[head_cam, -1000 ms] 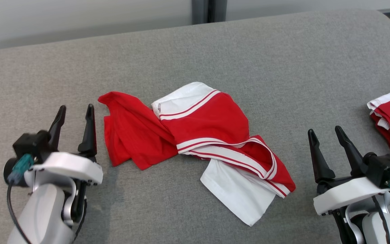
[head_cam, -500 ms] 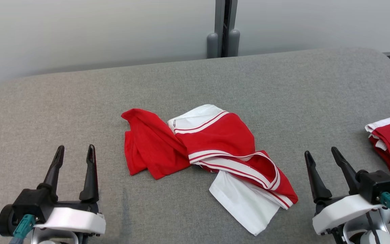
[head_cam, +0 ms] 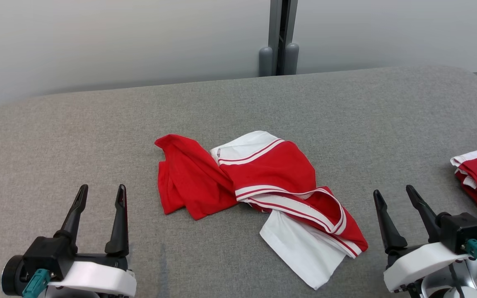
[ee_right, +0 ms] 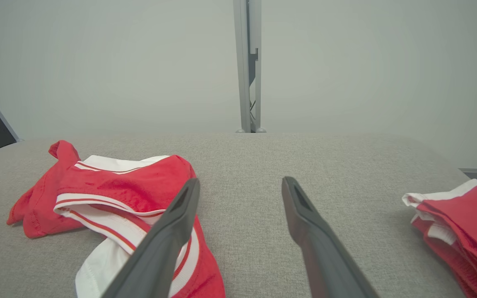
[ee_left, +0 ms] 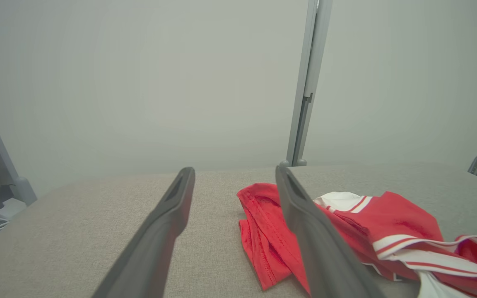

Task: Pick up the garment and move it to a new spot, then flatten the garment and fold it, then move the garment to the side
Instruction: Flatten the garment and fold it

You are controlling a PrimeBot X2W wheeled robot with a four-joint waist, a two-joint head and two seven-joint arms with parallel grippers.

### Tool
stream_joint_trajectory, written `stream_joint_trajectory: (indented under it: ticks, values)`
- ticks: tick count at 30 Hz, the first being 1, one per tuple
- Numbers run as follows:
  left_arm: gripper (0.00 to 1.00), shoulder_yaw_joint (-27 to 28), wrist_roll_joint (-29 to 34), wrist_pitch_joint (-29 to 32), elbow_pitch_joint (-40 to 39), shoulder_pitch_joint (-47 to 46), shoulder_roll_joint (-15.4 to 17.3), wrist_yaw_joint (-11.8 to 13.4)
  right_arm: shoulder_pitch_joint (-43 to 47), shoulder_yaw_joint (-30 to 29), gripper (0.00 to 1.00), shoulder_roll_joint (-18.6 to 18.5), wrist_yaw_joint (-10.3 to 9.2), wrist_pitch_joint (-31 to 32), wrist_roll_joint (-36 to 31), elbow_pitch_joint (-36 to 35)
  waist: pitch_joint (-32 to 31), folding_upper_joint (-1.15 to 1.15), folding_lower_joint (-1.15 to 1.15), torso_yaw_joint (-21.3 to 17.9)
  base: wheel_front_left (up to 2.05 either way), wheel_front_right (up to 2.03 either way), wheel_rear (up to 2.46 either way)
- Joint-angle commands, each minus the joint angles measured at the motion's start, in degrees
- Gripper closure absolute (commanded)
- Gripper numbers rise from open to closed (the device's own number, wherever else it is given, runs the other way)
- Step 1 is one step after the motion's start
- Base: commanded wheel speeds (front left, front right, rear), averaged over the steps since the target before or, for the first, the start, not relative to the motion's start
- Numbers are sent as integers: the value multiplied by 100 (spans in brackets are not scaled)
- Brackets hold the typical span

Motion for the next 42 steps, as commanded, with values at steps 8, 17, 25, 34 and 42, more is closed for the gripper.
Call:
stream_joint_trajectory:
  ticks: [8,17,25,34,42]
  values:
    - [0,-64,60,18,-106,-171,17,22,-312,866,0,-334,-2,440,-179,31,240,0,0,146,0,0,0]
    - [0,-199,-5,-122,121,-443,-130,-61,-938,2313,0,-1075,-3,984,-276,668,671,0,0,402,0,0,0]
    - [0,-220,-60,-293,367,-624,-204,-120,-1417,2397,100,-1218,-3,935,-49,971,817,0,0,461,0,0,0]
    - [0,-168,-70,-370,415,-669,-160,-88,-1810,2040,100,-1438,-3,849,470,-47,908,0,0,282,0,0,0]
    - [0,-246,-41,-400,405,-913,-154,-175,-2565,895,100,-1322,-3,1102,1496,-114,1231,0,0,289,0,0,0]
